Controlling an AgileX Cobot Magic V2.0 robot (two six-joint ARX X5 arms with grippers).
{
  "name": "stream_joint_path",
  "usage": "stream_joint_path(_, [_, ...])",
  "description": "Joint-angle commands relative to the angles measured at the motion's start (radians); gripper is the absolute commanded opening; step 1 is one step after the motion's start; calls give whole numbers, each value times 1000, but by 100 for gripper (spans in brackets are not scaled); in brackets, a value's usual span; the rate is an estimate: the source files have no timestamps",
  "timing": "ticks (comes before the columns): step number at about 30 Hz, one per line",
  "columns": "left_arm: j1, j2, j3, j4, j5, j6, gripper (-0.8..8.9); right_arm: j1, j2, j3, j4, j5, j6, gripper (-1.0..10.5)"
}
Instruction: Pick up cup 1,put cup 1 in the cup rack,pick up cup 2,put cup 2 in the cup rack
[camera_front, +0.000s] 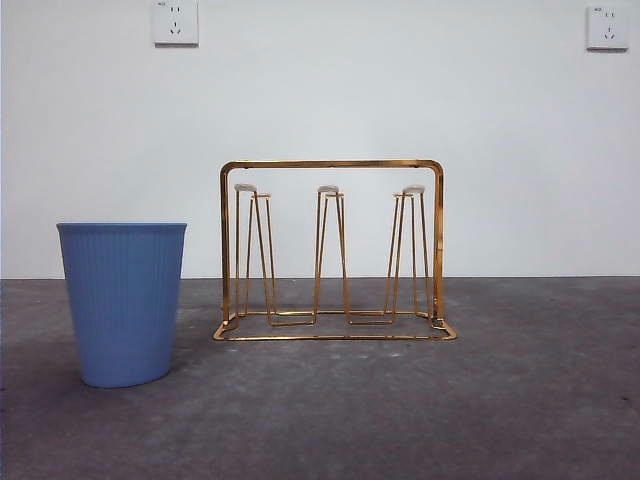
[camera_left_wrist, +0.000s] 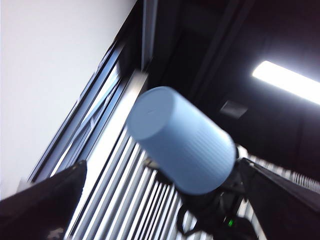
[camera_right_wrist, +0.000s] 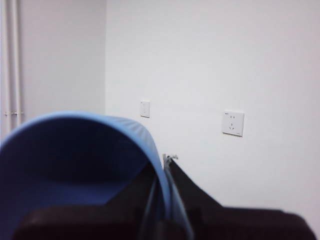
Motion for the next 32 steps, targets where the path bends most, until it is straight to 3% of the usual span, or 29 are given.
stream_joint_path(1, [-23,37,5,80,-41,-5,723,1,15,-8,34,-26,19,-17])
stream_joint_path(9, [-37,122,82,155,-79,-5,723,2,90,-8,89,-104,43,-17])
stream_joint_path(22, [-38,155,157,135,-142,33,723,5,146,-8,228,-170,78,-17])
stream_joint_path(32, [-38,155,159,148,-164,32,722,87,196,-8,246,-184,89,-17])
